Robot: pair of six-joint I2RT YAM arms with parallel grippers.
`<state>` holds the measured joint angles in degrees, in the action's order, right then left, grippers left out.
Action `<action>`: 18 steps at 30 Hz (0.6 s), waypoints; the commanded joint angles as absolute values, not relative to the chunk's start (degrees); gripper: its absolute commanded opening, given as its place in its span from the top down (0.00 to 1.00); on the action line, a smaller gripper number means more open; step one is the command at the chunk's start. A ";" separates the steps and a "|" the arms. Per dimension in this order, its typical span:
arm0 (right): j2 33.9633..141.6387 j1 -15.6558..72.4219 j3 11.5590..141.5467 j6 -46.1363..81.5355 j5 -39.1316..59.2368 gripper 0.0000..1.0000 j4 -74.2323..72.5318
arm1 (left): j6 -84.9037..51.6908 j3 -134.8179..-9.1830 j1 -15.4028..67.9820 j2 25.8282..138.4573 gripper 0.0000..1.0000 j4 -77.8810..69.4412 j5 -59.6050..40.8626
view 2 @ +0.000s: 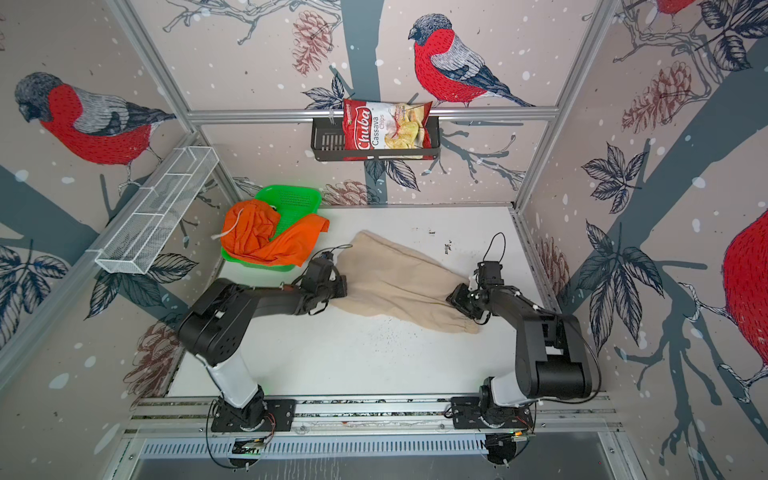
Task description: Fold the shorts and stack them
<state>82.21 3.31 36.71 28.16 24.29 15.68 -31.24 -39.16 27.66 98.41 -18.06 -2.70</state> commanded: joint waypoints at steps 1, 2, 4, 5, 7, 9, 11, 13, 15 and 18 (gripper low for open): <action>78.09 6.27 36.32 26.87 22.29 0.46 19.99 | -36.78 -31.39 29.10 91.74 1.00 -13.25 -0.85; 76.28 6.80 36.98 26.60 21.84 0.43 20.74 | -37.26 -29.94 29.46 89.30 0.94 -13.11 -0.96; 73.35 6.70 38.89 25.79 20.60 0.39 22.27 | -36.67 -29.33 29.46 84.54 0.78 -11.21 -1.45; 72.10 6.39 40.45 25.11 19.39 0.38 23.10 | -35.40 -30.03 29.44 82.36 0.73 -9.70 -1.25; 69.36 5.19 43.13 24.25 17.60 0.36 23.89 | -31.69 -32.68 29.29 79.07 0.64 -6.04 -0.75; 67.99 2.01 44.75 23.91 17.64 0.35 23.97 | -26.44 -36.07 28.94 77.35 0.46 -3.45 -0.40; 68.00 -3.16 45.40 24.03 19.94 0.34 23.73 | -17.01 -39.48 28.36 77.06 0.41 -3.43 -2.63; 68.98 -8.16 45.13 23.52 23.84 0.33 23.02 | -8.10 -43.20 28.16 77.78 0.39 -3.23 -3.82; 70.49 -11.92 44.70 22.95 25.62 0.32 22.63 | -0.92 -46.75 27.89 79.39 0.39 -3.28 -3.74; 74.00 -13.96 43.95 22.20 25.33 0.31 22.54 | 3.61 -53.42 26.18 84.05 0.37 -1.56 -4.28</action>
<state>72.01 -12.91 44.47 23.88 23.09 22.31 -6.90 -49.93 27.33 81.62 -3.75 -3.40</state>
